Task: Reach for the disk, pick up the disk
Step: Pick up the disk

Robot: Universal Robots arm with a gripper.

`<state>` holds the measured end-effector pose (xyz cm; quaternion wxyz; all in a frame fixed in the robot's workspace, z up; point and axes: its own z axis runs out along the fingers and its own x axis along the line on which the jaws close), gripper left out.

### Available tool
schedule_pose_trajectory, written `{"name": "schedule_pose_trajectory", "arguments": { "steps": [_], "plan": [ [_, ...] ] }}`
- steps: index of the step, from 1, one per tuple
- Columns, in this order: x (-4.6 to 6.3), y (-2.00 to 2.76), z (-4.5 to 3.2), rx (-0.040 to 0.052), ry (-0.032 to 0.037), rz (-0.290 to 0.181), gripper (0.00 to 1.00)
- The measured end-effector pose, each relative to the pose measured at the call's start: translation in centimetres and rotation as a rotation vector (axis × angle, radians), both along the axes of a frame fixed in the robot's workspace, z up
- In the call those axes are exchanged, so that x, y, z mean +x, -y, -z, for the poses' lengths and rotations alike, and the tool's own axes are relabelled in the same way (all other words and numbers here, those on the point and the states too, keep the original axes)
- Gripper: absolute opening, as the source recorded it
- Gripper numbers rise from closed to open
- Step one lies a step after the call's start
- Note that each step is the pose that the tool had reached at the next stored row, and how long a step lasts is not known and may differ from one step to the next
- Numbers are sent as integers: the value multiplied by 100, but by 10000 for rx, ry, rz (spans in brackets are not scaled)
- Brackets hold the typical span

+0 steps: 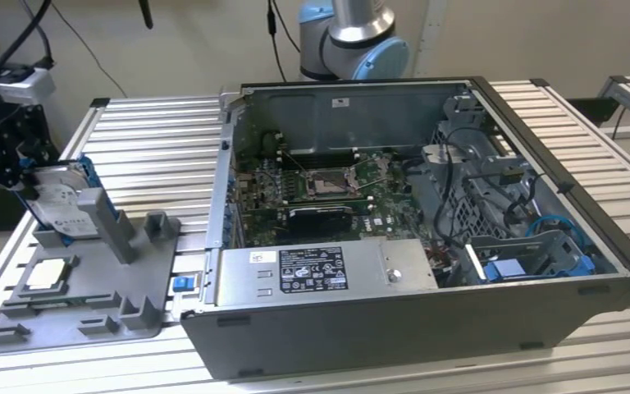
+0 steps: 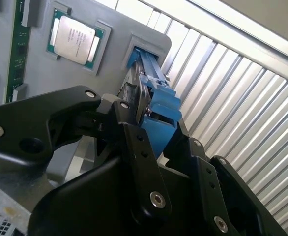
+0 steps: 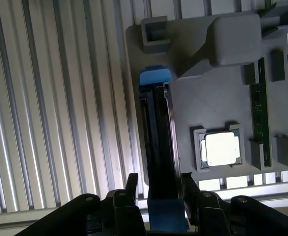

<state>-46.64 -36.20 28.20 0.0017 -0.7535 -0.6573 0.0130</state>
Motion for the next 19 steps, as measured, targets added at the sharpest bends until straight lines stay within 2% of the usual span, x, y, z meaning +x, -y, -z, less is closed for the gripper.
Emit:
{"name": "schedule_pose_trajectory", "arguments": {
  "steps": [9, 19],
  "plan": [
    [0, 0, 83, -1, -3, -1, 100],
    [0, 0, 141, 5, -4, -119, 100]
  ]
}}
